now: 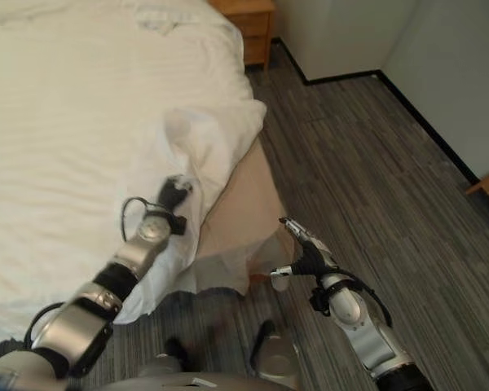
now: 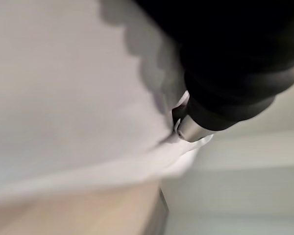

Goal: Making the bed.

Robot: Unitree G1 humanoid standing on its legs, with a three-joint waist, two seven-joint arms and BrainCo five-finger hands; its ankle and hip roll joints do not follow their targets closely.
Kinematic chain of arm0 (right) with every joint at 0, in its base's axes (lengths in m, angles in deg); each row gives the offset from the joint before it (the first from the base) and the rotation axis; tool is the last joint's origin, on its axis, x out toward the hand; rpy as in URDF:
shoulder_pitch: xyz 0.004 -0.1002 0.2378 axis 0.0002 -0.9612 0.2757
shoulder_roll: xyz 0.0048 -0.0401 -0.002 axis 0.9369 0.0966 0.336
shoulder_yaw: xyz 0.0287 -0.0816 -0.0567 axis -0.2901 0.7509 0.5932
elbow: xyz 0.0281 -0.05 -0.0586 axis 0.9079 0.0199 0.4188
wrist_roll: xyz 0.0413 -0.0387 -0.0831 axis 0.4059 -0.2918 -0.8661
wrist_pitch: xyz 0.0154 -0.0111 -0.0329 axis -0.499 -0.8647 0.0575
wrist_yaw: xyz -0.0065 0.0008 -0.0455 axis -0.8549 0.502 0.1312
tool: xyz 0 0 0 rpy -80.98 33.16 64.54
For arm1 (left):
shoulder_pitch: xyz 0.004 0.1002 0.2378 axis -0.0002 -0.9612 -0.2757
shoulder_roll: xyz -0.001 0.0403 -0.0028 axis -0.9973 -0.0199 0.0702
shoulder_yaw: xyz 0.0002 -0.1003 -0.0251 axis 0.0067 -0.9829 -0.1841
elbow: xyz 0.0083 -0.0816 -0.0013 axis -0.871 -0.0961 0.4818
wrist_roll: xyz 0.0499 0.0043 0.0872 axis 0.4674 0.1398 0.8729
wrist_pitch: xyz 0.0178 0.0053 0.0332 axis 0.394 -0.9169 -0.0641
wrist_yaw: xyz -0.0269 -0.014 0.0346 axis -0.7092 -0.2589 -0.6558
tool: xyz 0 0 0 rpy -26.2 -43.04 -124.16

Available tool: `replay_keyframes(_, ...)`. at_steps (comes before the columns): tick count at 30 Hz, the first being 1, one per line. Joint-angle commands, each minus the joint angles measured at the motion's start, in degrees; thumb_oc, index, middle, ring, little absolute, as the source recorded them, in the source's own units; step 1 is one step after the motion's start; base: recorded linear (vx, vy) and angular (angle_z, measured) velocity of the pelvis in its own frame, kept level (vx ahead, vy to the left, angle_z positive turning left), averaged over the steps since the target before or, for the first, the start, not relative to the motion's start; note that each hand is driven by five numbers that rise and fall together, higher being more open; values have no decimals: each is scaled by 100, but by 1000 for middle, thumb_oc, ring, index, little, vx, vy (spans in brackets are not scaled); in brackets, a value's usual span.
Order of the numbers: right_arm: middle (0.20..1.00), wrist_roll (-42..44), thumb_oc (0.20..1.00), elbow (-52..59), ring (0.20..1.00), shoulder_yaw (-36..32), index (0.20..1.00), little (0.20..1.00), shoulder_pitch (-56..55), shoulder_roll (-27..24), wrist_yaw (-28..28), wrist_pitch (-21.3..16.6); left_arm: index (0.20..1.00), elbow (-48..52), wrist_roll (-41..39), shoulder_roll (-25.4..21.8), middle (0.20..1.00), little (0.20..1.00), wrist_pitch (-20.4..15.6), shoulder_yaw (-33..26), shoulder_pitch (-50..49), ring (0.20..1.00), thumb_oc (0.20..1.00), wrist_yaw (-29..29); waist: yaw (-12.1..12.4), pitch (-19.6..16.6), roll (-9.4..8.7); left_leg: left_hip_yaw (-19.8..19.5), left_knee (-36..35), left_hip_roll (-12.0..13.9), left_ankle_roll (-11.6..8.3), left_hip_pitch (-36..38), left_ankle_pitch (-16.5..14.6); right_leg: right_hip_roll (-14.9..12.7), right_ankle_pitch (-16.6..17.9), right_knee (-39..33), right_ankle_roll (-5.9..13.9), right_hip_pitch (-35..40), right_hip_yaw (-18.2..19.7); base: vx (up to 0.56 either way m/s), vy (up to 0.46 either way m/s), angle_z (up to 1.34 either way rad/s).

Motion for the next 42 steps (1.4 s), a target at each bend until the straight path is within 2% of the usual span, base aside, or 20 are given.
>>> replay_keyframes(1, 1000, 37, 1000, -441, 1000, 415, 1000, 1000, 140, 226, -227, 100, 200, 86, -204, 645, 200, 200, -440, 270, 240, 200, 200, 306, -145, -322, -101, 74, -155, -27, -241, -294, 203, -302, 117, -1082, 856, 1549, 200, -203, -281, -73)
replay_keyframes(7, 1000, 20, 1000, -2057, 1000, 722, 1000, 1000, 396, 446, -487, 326, 200, -220, -354, 1248, 200, 200, -434, 766, 137, 200, 200, 543, -232, -245, 87, 15, -155, 248, -463, -237, 578, 44, -194, -1314, 578, 1724, 277, -152, -230, -33)
replay_keyframes(8, 1000, 166, 1000, -2680, 1000, 790, 1000, 1000, 519, 569, -544, 434, 420, -481, -507, 1528, 420, 420, -387, 1016, 96, 420, 420, 676, -299, -186, 173, -32, -155, 359, -553, -237, 735, 147, -282, -1314, 514, 1755, 298, -180, -228, 1)
replay_keyframes(9, 1000, 284, 1000, -2933, 1000, 814, 1000, 1000, 569, 623, -559, 465, 896, -555, -481, 1611, 896, 896, -376, 1171, 99, 896, 896, 729, -332, -146, 218, -48, -155, 393, -584, -231, 785, 178, -300, -1314, 494, 1758, 288, -180, -225, 7)
replay_keyframes(10, 1000, 289, 1000, -2954, 1000, 815, 1000, 1000, 581, 627, -566, 455, 1000, -561, -479, 1615, 1000, 1000, -381, 1175, 102, 1000, 1000, 728, -329, -139, 220, -51, -155, 398, -588, -227, 789, 183, -300, -1314, 491, 1763, 287, -114, -119, 7)
replay_keyframes(13, 1000, 793, 1000, -4173, 1000, 879, 1000, 1000, 819, 920, -525, 602, 1000, -961, -37, 1854, 1000, 1000, -197, 1993, -250, 1000, 1000, 1414, -321, 78, 358, -556, -133, 389, -687, -296, 932, 198, -328, -1314, 384, 1774, 381, -227, -140, -5)
replay_keyframes(15, 1000, 983, 1000, -4821, 1000, 930, 1000, 1000, 932, 1080, -442, 669, 1000, -1130, 258, 1878, 1000, 1000, -120, 2286, -333, 1000, 1000, 1771, -273, 168, 369, -1045, -11, 236, -589, -338, 873, 185, -215, -1314, 309, 1653, 442, -216, -101, -17)
replay_keyframes(19, 1000, 1142, 1000, -5792, 1000, 884, 1000, 1000, 1021, 1216, -340, 765, 1000, -877, 518, 1742, 1000, 1000, -163, 2785, -443, 1000, 1000, 2342, -310, 185, 306, -1631, 719, -112, -444, -304, 163, 34, -42, -1314, 283, 1406, 506, -134, -83, -26)
replay_keyframes(20, 1000, 1209, 1000, -6480, 1000, 812, 1000, 1000, 1139, 1301, -329, 886, 1000, -360, 739, 1503, 1000, 1000, -323, 3068, -290, 1000, 1000, 2554, -330, 194, 329, -1955, 1102, -338, -383, -201, -310, -5, -9, -1314, 261, 1259, 561, -128, -66, -27)
replay_keyframes(21, 1000, 1162, 1000, -6986, 1000, 823, 1000, 1000, 1191, 1351, -216, 968, 1000, 243, 835, 1326, 1000, 1000, -387, 3401, -141, 1000, 1000, 2958, -376, 126, 502, -1992, 786, -387, -332, 70, -492, 73, -49, -1314, 310, 1235, 587, -84, -34, -8)
replay_keyframes(22, 1000, 1162, 1000, -6996, 1000, 824, 1000, 1000, 1203, 1358, -216, 962, 1000, 265, 831, 1307, 1000, 1000, -373, 3397, -137, 1000, 1000, 2963, -373, 126, 496, -1985, 761, -391, -328, 67, -461, 71, -31, -1314, 307, 1217, 592, 36, 45, 18)
replay_keyframes(23, 1000, 996, 1000, -7377, 1000, 894, 1000, 1000, 1226, 1401, -167, 1020, 1000, 1281, 824, 1069, 1000, 1000, -484, 3615, 239, 1000, 1000, 3296, -407, 21, 619, -1964, 469, -438, -336, 228, -348, 66, 2, -1314, 335, 1228, 531, 32, 48, 25)
replay_keyframes(28, 1000, 922, 1000, -7403, 1000, 1000, 1000, 1000, 1258, 1496, -229, 996, 1000, 2519, -389, 935, 1000, 1000, -519, 3275, 684, 1000, 1000, 3179, -459, -119, 775, -1929, -40, -461, -315, 568, -238, 57, 37, -1314, 367, 1271, 496, 23, 44, 16)
replay_keyframes(29, 1000, 948, 1000, -7425, 1000, 1049, 1000, 1000, 1392, 1567, -303, 1014, 1000, 2839, -1089, 1051, 1000, 1000, -544, 2945, 933, 1000, 1000, 2942, -442, -145, 798, -1956, -109, -459, -303, 636, -218, 53, 50, -1314, 363, 1303, 482, -25, 20, 13)
replay_keyframes(32, 1000, 897, 1000, -7408, 1000, 1158, 1000, 1000, 1615, 1596, -406, 1048, 1000, 2920, -1622, 1182, 1000, 1000, -635, 2645, 1117, 1000, 1000, 2612, -386, -175, 806, -2067, -129, -485, -287, 663, -217, 56, 82, -1314, 360, 1324, 472, -20, 10, -4)
replay_keyframes(34, 1000, 929, 1000, -7284, 1000, 1161, 1000, 1000, 2088, 1547, -678, 1067, 1000, 2956, -2078, 1314, 1000, 1000, -945, 2116, 1317, 1000, 1000, 1813, -265, -248, 755, -2128, -91, -527, -262, 661, -252, 48, 99, -1314, 363, 1377, 425, -17, 4, 2)
replay_keyframes(38, 1000, 1548, 1000, -6992, 1000, 789, 1000, 1000, 3119, 1219, -1311, 861, 1000, 1892, -955, 1238, 1000, 1000, -949, 1642, 1535, 1000, 1000, 799, 61, -214, 544, -2025, 188, -409, -354, 448, -215, -74, 107, -1314, 373, 1500, -32, -75, 7, 18)
replay_keyframes(39, 677, 1654, 677, -6865, 677, 631, 677, 677, 3225, 1048, -1452, 761, 1000, 1810, -668, 991, 1000, 1000, -996, 1509, 1454, 1000, 1000, 640, 127, -218, 504, -1945, 192, -355, -371, 376, -160, -108, 110, -1314, 382, 1513, -187, -113, 16, 88)
replay_keyframes(40, 200, 1738, 200, -6609, 200, 487, 200, 200, 3457, 772, -1634, 657, 1000, 1698, -466, 626, 1000, 1000, -984, 1286, 1129, 1000, 1000, 479, 248, -217, 427, -1774, 220, -245, -390, 235, -28, -151, 123, -1314, 398, 1546, -457, -65, 18, 122)
replay_keyframes(42, 200, 1750, 200, -6479, 200, 448, 200, 200, 3656, 602, -1728, 607, 1000, 1681, -442, 399, 1000, 1000, -975, 1169, 856, 1000, 1000, 501, 335, -243, 398, -1667, 165, -202, -390, 213, 10, -178, 146, -1314, 422, 1553, -598, 25, 40, 114)
